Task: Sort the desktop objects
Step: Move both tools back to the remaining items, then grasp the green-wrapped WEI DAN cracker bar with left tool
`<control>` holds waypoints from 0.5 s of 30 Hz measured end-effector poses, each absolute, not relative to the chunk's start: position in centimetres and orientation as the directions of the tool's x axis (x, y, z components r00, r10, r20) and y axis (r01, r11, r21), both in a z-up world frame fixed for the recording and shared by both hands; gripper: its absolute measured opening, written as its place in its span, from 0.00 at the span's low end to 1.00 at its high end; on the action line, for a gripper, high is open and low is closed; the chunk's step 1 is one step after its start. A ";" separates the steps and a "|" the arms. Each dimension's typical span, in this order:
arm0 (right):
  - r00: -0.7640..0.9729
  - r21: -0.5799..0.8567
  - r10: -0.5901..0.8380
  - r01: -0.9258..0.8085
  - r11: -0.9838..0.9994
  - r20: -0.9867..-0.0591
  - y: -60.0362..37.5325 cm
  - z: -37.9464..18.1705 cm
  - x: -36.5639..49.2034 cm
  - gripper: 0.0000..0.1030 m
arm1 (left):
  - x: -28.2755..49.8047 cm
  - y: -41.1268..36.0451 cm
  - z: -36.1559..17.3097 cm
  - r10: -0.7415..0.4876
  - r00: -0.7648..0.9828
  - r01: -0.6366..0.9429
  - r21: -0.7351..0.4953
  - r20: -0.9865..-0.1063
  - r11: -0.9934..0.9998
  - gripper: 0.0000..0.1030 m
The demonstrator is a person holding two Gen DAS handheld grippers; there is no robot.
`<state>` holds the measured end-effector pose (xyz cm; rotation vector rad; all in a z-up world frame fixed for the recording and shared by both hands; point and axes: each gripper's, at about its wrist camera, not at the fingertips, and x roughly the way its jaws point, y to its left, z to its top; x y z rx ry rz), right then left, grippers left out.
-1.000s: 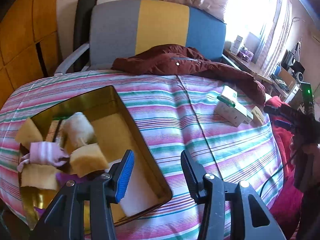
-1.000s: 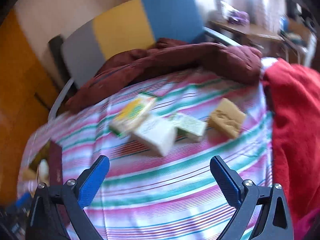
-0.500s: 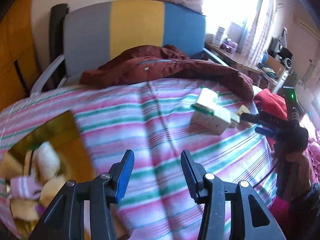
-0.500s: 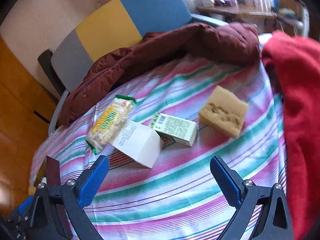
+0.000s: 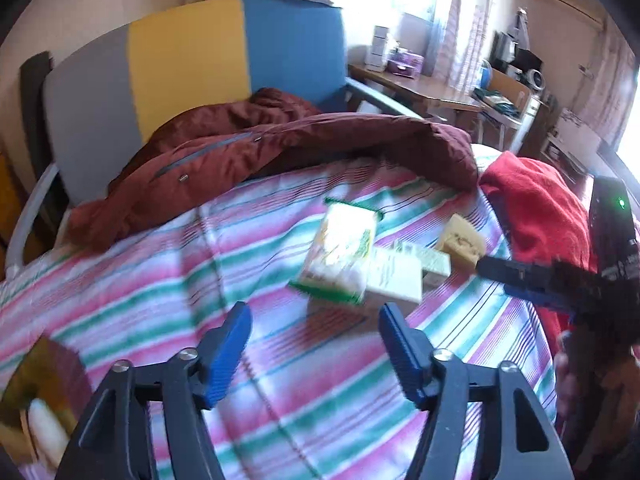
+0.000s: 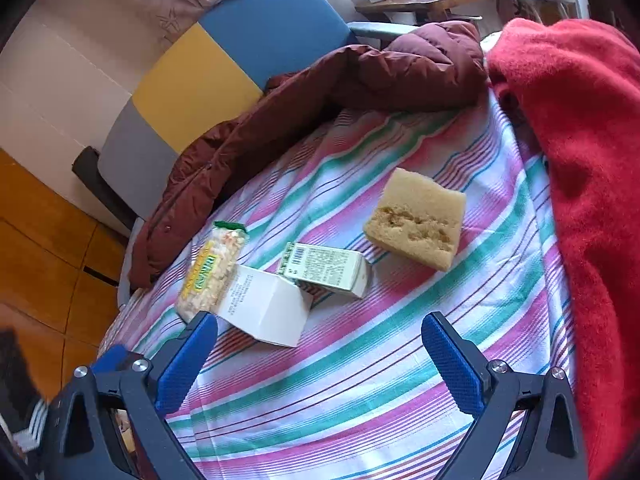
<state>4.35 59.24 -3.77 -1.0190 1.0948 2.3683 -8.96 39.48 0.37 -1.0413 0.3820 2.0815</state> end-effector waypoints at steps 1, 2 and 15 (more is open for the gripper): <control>-0.687 0.523 0.001 -0.554 -0.648 -0.726 59.2 -3.7 4.3 1.00 | -9.2 40.2 0.2 0.501 -0.366 -0.757 -0.062 -0.784 -0.650 0.79; -0.689 0.526 -0.004 -0.550 -0.649 -0.725 59.1 -3.7 4.3 1.00 | -9.5 40.9 0.0 0.503 -0.353 -0.769 -0.062 -0.789 -0.636 0.80; -0.713 0.547 -0.016 -0.523 -0.654 -0.701 59.1 -3.1 4.6 1.00 | -12.1 46.5 -3.1 0.427 -0.359 -0.814 0.055 -0.830 -0.578 0.80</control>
